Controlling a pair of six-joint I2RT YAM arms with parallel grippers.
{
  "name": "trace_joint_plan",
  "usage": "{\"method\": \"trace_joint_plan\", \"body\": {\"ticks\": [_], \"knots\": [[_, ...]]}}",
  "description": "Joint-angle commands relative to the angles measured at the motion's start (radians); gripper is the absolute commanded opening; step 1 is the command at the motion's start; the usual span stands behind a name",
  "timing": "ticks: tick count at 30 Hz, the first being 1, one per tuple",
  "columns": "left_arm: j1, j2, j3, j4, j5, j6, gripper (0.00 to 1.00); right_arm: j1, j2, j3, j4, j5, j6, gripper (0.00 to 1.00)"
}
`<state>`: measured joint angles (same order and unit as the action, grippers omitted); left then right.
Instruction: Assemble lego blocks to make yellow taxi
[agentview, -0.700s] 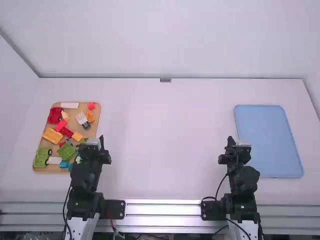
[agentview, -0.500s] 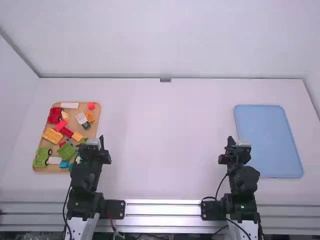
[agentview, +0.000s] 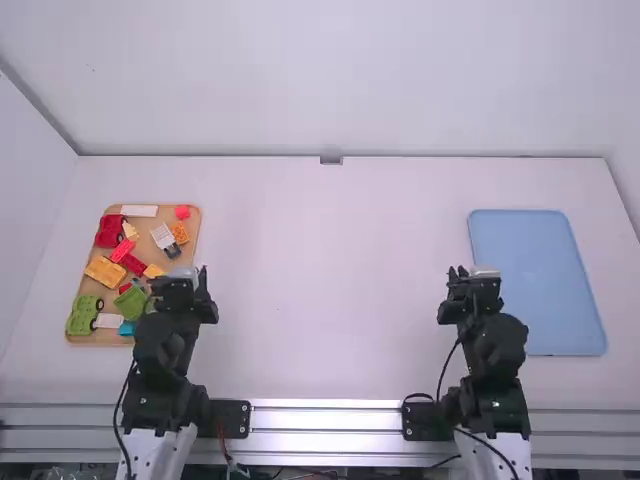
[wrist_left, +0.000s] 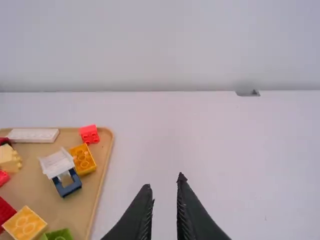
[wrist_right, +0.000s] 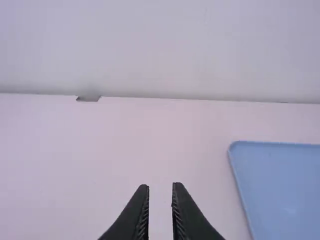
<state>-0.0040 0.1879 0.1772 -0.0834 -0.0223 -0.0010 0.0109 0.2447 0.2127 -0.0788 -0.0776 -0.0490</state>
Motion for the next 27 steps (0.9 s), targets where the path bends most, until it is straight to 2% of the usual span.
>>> {"method": "trace_joint_plan", "body": {"ticks": [1,5,7,9,15,20,22,27], "knots": [[-0.005,0.059,0.077,-0.01,-0.03,-0.002,0.17,0.013,0.081,0.109,-0.008,-0.048,-0.021,0.17],[-0.008,0.177,0.184,-0.044,-0.075,-0.024,0.24,0.037,0.24,0.258,-0.046,-0.102,-0.101,0.24],[-0.008,0.205,0.21,-0.057,-0.091,-0.039,0.26,0.044,0.277,0.293,-0.054,-0.115,-0.121,0.26],[-0.003,0.286,0.289,-0.101,-0.144,-0.084,0.31,0.072,0.387,0.394,-0.076,-0.155,-0.172,0.31],[0.025,0.443,0.445,-0.185,-0.165,-0.128,0.42,0.134,0.598,0.582,-0.143,-0.238,-0.289,0.42],[0.091,0.611,0.61,-0.261,-0.162,-0.163,0.53,0.22,0.823,0.78,-0.204,-0.341,-0.387,0.53],[0.103,0.646,0.645,-0.276,-0.17,-0.17,0.55,0.239,0.869,0.823,-0.212,-0.353,-0.406,0.55],[0.131,0.801,0.798,-0.345,-0.205,-0.202,0.65,0.329,1.077,1.015,-0.309,-0.372,-0.491,0.66]]}}
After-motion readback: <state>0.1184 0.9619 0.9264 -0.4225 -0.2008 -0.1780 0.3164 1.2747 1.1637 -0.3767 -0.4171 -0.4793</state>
